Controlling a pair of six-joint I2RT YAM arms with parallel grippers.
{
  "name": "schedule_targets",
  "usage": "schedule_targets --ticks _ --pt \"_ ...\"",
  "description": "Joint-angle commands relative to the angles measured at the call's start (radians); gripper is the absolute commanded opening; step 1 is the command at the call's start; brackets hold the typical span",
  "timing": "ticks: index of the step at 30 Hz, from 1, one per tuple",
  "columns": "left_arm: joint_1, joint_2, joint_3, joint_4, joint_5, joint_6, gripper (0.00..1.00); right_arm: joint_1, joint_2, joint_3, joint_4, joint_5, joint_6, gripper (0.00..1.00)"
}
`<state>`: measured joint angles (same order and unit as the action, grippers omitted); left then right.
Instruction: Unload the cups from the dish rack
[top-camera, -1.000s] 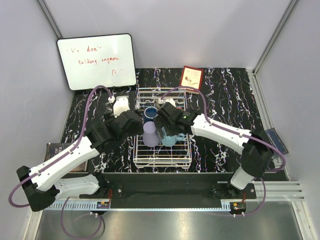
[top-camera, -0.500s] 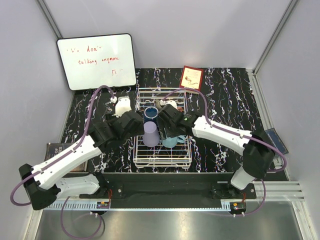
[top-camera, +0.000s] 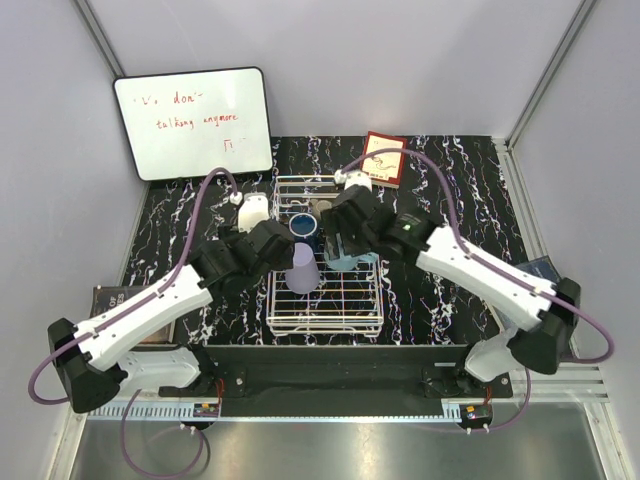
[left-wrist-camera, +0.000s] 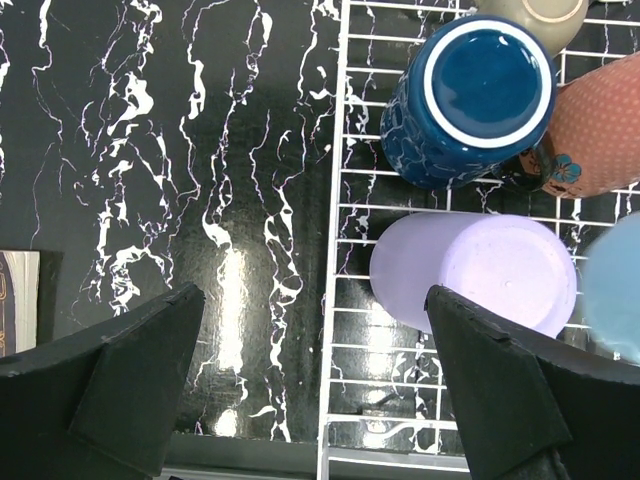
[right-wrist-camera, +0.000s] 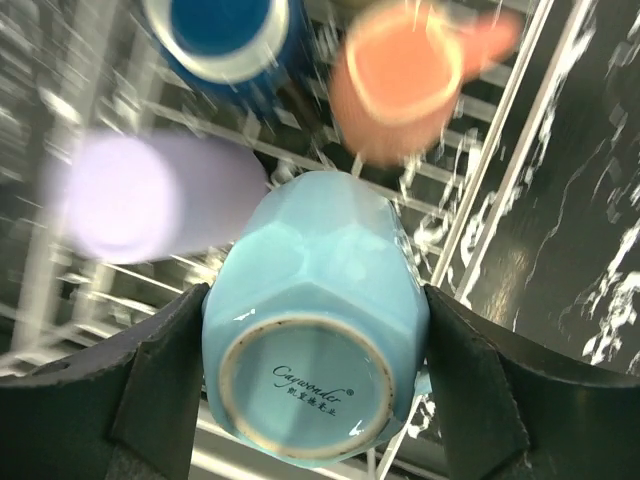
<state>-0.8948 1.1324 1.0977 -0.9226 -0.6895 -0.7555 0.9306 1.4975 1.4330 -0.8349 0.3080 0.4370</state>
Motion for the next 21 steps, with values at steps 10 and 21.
schedule_targets --ticks 10,21 --pt "0.036 -0.104 0.022 0.233 0.109 -0.021 0.99 -0.258 -0.350 0.022 0.192 -0.222 0.156 0.00" --pt "0.126 -0.301 -0.176 0.636 0.508 -0.005 0.99 -0.541 -0.476 -0.385 0.759 -0.870 0.500 0.00"
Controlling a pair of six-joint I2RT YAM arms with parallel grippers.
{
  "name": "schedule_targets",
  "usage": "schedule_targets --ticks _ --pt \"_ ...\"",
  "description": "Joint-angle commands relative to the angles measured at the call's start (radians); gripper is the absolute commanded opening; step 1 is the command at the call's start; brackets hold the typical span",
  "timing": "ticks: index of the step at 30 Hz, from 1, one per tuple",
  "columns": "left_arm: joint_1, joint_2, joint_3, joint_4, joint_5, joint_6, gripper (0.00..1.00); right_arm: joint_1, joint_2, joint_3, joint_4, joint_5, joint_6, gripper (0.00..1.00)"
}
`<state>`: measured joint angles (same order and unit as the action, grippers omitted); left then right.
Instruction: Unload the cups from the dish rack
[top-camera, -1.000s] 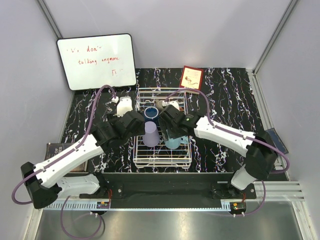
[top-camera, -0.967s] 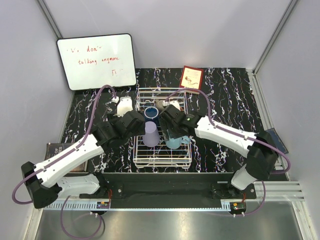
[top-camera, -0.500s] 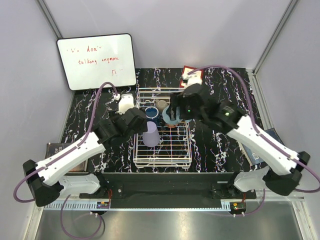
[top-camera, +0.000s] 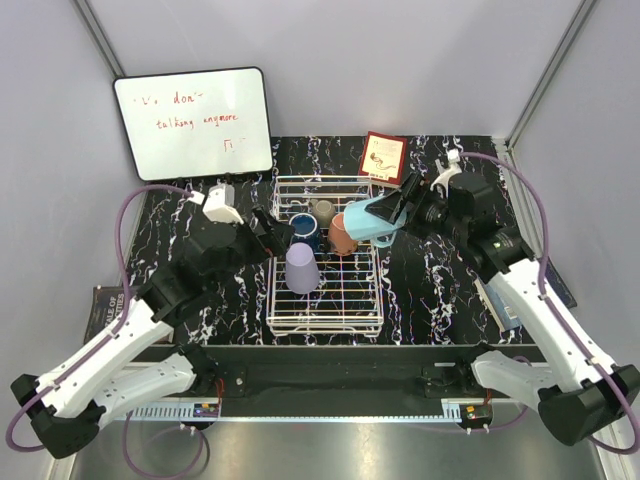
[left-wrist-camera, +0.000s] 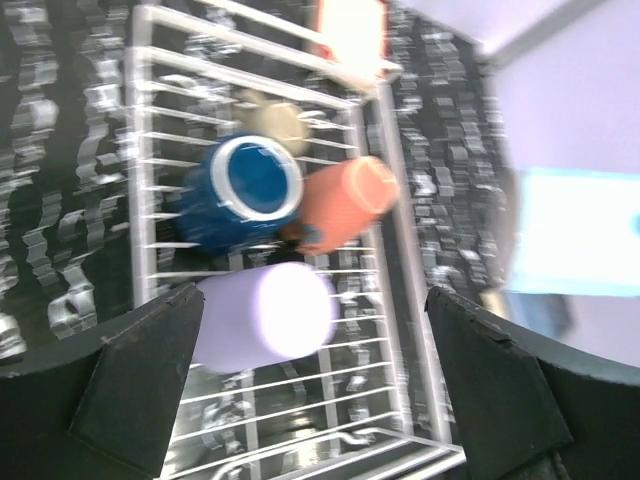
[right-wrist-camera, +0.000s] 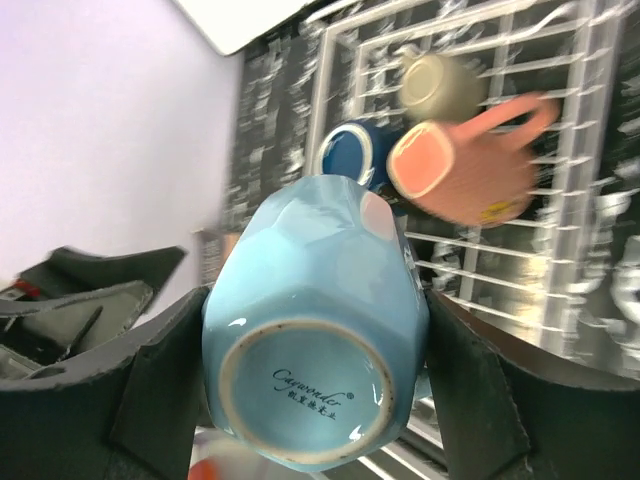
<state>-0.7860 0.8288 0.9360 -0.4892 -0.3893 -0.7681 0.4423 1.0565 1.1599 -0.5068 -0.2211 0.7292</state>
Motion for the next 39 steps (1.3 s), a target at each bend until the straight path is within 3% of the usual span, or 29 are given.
schedule_targets --ticks 1,5,9,17,25,30,34,39 --pt "0.018 0.004 -0.014 0.216 0.233 0.007 0.99 -0.062 -0.036 -0.139 0.488 -0.368 0.278 0.00" --pt "0.019 0.004 -0.052 0.316 0.328 -0.025 0.96 -0.068 -0.024 -0.255 0.800 -0.457 0.415 0.00" --pt "0.019 -0.003 -0.103 0.471 0.417 -0.069 0.94 -0.071 -0.001 -0.351 0.985 -0.485 0.553 0.00" --pt "0.019 0.035 -0.132 0.619 0.539 -0.105 0.85 -0.071 0.045 -0.370 1.080 -0.512 0.598 0.00" --pt "0.011 0.096 -0.091 0.698 0.601 -0.112 0.83 -0.070 0.054 -0.374 1.085 -0.531 0.602 0.00" --pt "-0.025 0.147 -0.086 0.773 0.622 -0.119 0.76 -0.062 0.071 -0.384 1.097 -0.541 0.605 0.00" --pt "-0.056 0.185 -0.072 0.819 0.638 -0.119 0.63 -0.057 0.082 -0.393 1.100 -0.549 0.607 0.00" --pt "-0.074 0.236 -0.054 0.862 0.691 -0.117 0.36 -0.042 0.099 -0.405 1.107 -0.560 0.608 0.00"
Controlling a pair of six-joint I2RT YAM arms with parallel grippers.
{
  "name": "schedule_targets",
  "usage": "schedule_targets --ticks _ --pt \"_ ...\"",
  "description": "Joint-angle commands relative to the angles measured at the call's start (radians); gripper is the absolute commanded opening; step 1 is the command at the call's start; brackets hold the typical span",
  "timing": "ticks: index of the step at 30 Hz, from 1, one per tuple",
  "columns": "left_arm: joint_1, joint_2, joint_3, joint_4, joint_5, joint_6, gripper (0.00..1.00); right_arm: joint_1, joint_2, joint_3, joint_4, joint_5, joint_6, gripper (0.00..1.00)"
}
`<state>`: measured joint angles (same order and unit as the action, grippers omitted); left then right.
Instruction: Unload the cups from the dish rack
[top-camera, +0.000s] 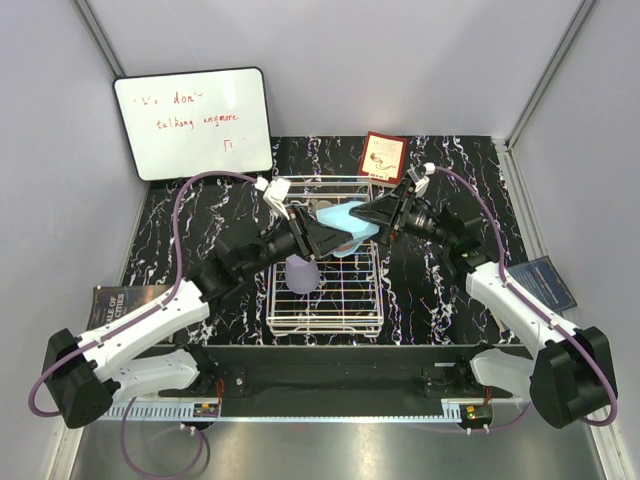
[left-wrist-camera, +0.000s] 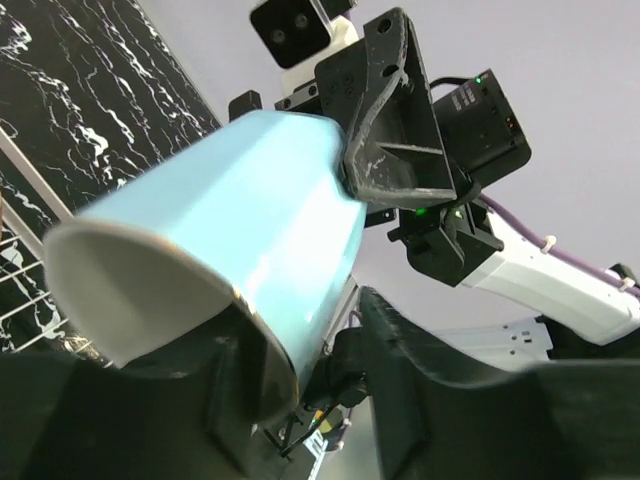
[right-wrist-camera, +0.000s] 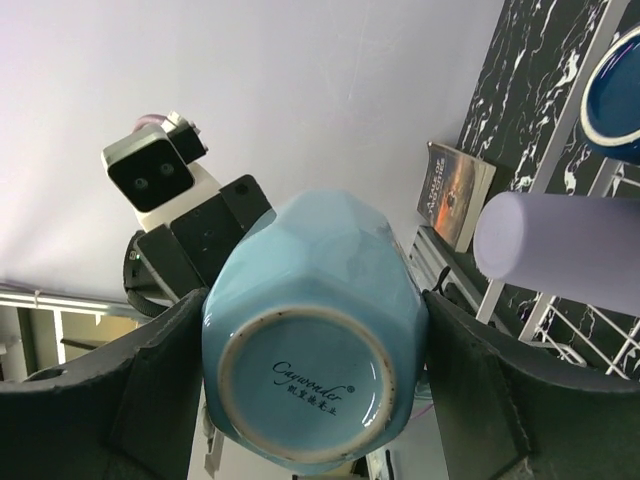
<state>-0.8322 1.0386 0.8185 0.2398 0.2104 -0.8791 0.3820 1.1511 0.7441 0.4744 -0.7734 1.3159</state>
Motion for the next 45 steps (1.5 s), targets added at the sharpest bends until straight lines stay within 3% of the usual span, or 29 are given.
schedule_targets --ticks 1,3,8,11,12,14,16,18,25,29,34,37,38,41,45 --pt "-0.030 0.032 0.064 0.150 0.110 -0.006 0.27 0.023 0.006 0.006 0.128 -0.006 0.023 0.00" --pt "-0.033 0.054 0.068 0.153 0.121 -0.009 0.00 0.024 0.007 0.003 0.133 -0.012 0.025 0.00" --pt "-0.036 0.081 0.067 0.173 0.152 -0.026 0.00 0.031 0.010 0.015 0.127 -0.043 0.020 0.00" --pt "-0.036 0.080 0.119 -0.017 0.064 0.021 0.00 0.031 -0.026 0.069 -0.032 -0.038 -0.101 0.02" --pt "-0.036 0.060 0.132 -0.067 0.029 0.043 0.00 0.031 -0.040 0.089 -0.163 -0.011 -0.144 0.34" --pt "-0.036 0.032 0.142 -0.195 -0.081 0.071 0.00 0.031 -0.080 0.142 -0.282 0.019 -0.263 0.64" --pt "-0.036 -0.008 0.159 -0.296 -0.162 0.115 0.00 0.029 -0.096 0.185 -0.428 0.065 -0.352 0.89" --pt "-0.035 -0.040 0.178 -0.348 -0.206 0.149 0.00 0.031 -0.120 0.198 -0.509 0.106 -0.382 1.00" --pt "-0.024 -0.115 0.215 -0.436 -0.295 0.189 0.00 0.028 -0.130 0.264 -0.609 0.174 -0.452 1.00" --pt "-0.008 -0.144 0.310 -0.554 -0.382 0.219 0.00 0.029 -0.134 0.346 -0.762 0.272 -0.535 1.00" --pt "0.096 -0.082 0.528 -0.977 -0.719 0.275 0.00 0.031 -0.090 0.529 -1.069 0.589 -0.714 1.00" --pt "0.227 0.036 0.681 -1.171 -0.818 0.304 0.00 0.029 -0.016 0.621 -1.267 0.842 -0.782 1.00" --pt "0.286 0.108 0.739 -1.204 -0.830 0.319 0.00 0.029 0.004 0.639 -1.351 0.946 -0.790 1.00" --pt "0.404 0.248 0.806 -1.290 -0.795 0.350 0.00 0.031 0.079 0.684 -1.468 1.063 -0.791 1.00" --pt "0.513 0.374 0.795 -1.236 -0.613 0.390 0.00 0.032 0.093 0.669 -1.508 1.189 -0.748 1.00"
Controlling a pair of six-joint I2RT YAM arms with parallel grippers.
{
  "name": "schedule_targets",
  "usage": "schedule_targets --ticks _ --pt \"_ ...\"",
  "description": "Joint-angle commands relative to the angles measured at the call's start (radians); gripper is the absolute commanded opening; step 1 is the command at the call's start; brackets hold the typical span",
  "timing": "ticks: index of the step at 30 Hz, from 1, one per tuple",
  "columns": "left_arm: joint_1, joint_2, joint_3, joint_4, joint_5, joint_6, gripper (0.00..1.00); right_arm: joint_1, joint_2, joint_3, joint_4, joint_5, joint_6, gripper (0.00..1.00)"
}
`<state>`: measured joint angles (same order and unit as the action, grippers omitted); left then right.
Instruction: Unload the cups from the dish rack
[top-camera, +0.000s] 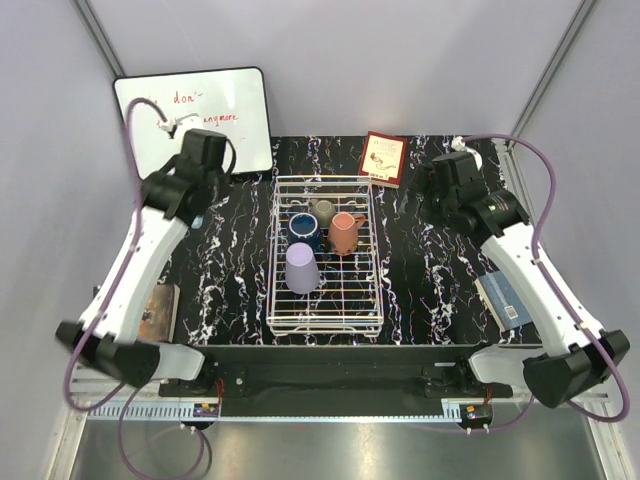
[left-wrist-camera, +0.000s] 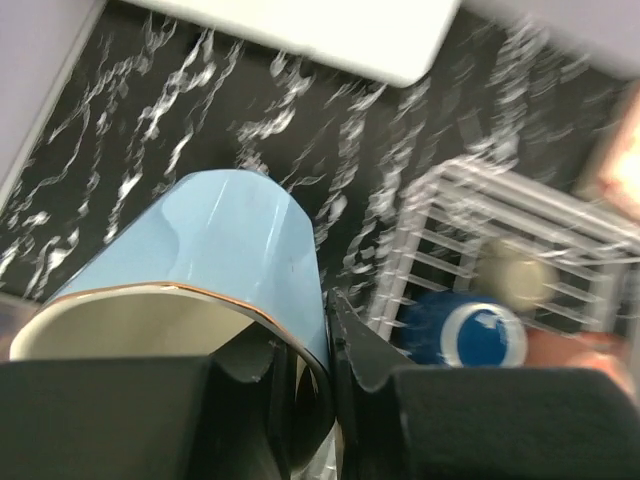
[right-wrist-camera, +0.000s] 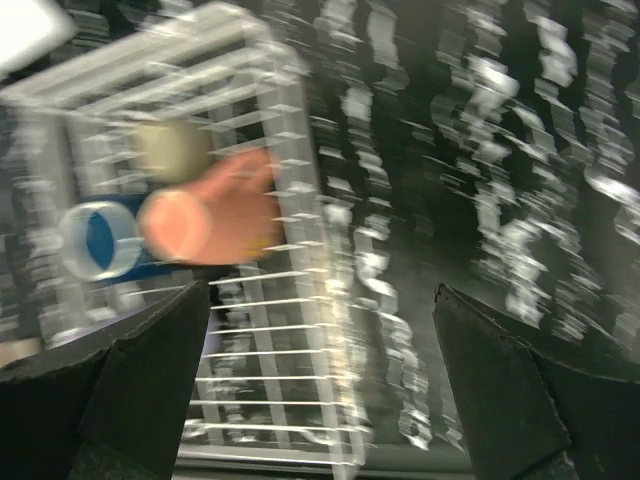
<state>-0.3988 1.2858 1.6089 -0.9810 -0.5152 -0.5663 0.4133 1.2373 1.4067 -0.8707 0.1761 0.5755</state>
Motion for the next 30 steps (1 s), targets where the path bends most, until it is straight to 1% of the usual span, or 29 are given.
schedule_targets --ticks 1,2,3,5,7,8,12,19,30 --pt "0.096 0.157 0.011 -0.005 0.139 0.083 0.00 0.001 -0.005 -0.003 -0.162 0.259 0.000 1.00" --pt "0.121 0.217 0.022 0.004 0.161 0.085 0.00 0.002 -0.018 -0.014 -0.157 0.293 0.006 1.00" --pt "0.130 0.245 0.025 0.030 0.205 0.094 0.00 0.002 -0.030 -0.037 -0.148 0.299 -0.003 1.00" --pt "0.147 0.314 0.043 0.057 0.231 0.108 0.00 0.002 -0.076 -0.066 -0.113 0.318 -0.011 1.00" --pt "0.156 0.349 0.065 0.102 0.259 0.120 0.00 0.002 -0.088 -0.087 -0.106 0.295 -0.048 1.00" --pt "0.170 0.395 0.078 0.105 0.267 0.128 0.00 0.002 -0.078 -0.081 -0.138 0.248 -0.064 1.00" --pt "0.216 0.513 0.135 0.116 0.346 0.137 0.00 0.002 -0.006 -0.061 -0.217 0.227 -0.086 1.00" --pt "0.270 0.694 0.209 0.125 0.395 0.143 0.00 0.002 -0.051 -0.110 -0.185 0.211 -0.091 1.00" --pt "0.285 0.805 0.259 0.114 0.393 0.128 0.00 0.002 -0.032 -0.127 -0.186 0.180 -0.108 1.00"
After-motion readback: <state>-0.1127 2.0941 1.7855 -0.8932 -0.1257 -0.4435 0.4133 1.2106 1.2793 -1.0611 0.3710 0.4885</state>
